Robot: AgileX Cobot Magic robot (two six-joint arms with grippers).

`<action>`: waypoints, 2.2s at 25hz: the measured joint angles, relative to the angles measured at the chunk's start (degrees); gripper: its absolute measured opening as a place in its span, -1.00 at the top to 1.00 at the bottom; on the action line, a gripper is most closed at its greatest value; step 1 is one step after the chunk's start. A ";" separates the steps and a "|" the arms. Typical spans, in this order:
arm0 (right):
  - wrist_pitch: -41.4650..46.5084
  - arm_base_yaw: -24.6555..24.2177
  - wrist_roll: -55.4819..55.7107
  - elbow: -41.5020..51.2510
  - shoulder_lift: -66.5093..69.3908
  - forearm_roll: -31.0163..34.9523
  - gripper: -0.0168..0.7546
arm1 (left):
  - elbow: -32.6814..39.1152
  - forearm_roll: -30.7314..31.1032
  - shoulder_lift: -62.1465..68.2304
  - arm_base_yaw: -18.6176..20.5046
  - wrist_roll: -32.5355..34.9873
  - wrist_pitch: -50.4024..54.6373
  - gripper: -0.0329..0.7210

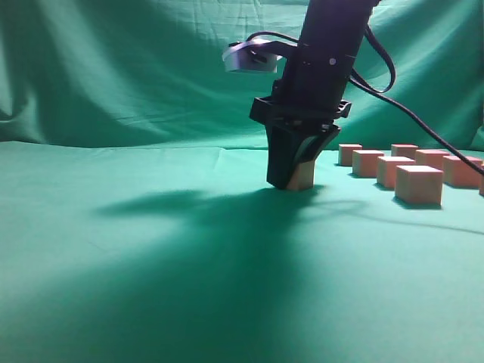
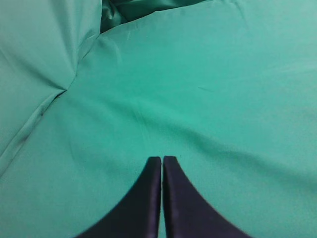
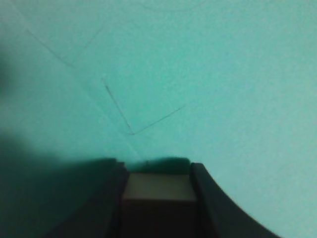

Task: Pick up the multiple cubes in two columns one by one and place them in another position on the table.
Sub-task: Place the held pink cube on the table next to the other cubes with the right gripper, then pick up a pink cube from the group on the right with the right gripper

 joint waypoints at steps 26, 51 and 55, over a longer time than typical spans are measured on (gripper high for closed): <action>15.92 0.00 1.91 -16.95 -1.46 -2.82 -0.63 | 0.00 0.00 0.00 0.00 0.00 0.00 0.91; 27.72 -14.26 34.83 12.74 -37.03 -14.96 -0.51 | 0.00 0.00 0.00 0.00 0.00 0.00 0.91; 22.71 -18.97 39.03 24.03 -40.45 -14.84 -0.37 | 0.00 0.00 0.00 0.00 0.00 0.00 0.91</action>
